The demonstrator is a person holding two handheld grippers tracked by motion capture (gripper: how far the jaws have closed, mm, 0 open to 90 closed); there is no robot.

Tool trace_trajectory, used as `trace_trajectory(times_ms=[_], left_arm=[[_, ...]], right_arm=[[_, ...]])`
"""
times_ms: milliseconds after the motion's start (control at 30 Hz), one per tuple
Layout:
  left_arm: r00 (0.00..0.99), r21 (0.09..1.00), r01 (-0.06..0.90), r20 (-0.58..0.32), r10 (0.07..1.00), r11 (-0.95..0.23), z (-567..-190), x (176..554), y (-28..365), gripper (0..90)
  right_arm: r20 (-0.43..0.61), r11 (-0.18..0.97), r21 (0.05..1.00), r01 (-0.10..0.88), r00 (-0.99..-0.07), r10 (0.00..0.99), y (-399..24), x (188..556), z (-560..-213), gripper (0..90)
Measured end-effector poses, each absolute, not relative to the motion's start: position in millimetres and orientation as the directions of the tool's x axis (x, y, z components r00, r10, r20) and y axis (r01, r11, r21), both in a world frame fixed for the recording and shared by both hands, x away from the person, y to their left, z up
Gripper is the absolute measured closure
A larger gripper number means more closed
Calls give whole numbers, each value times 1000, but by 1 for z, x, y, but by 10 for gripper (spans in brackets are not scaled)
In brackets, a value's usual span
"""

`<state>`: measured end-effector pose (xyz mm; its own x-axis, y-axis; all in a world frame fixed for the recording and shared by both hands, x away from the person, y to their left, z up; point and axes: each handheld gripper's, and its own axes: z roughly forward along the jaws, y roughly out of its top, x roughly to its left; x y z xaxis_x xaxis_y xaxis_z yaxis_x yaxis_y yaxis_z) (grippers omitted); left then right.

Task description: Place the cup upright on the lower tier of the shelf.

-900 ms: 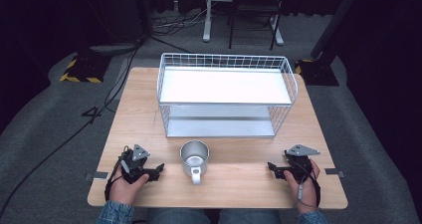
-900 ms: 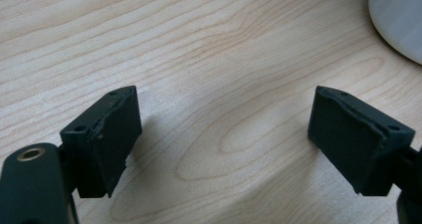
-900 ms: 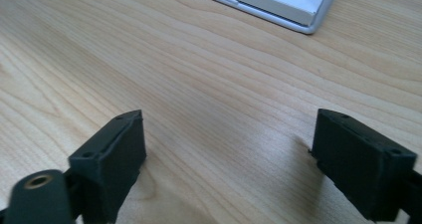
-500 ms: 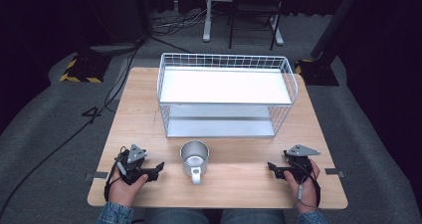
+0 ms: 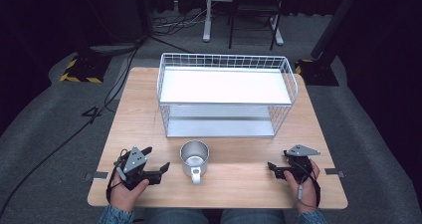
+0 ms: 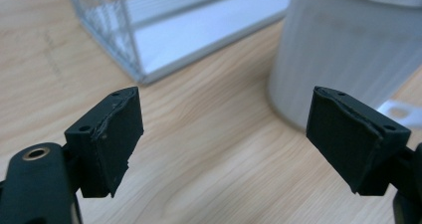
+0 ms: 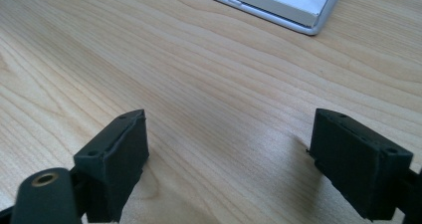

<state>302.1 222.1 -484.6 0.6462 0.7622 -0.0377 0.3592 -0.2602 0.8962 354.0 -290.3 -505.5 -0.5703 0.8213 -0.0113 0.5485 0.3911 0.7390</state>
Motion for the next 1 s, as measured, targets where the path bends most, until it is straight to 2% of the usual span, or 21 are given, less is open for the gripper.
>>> trace_trajectory(times_ms=[33,167,467,1000], left_arm=[[660,915,338,-62,748,-222,-487,299,218,153],[680,926,309,-54,731,-219,-491,297,214,153],[733,927,307,-86,674,-216,-493,298,199,148],[787,908,313,-84,611,-280,-500,307,169,148]], right_arm=[[-11,391,739,549,-570,821,-290,354,-505,154],[-9,390,739,549,-570,821,-290,354,-505,154],[-12,391,740,548,-571,821,-290,354,-505,157],[-9,393,739,546,-576,817,-290,354,-505,155]])
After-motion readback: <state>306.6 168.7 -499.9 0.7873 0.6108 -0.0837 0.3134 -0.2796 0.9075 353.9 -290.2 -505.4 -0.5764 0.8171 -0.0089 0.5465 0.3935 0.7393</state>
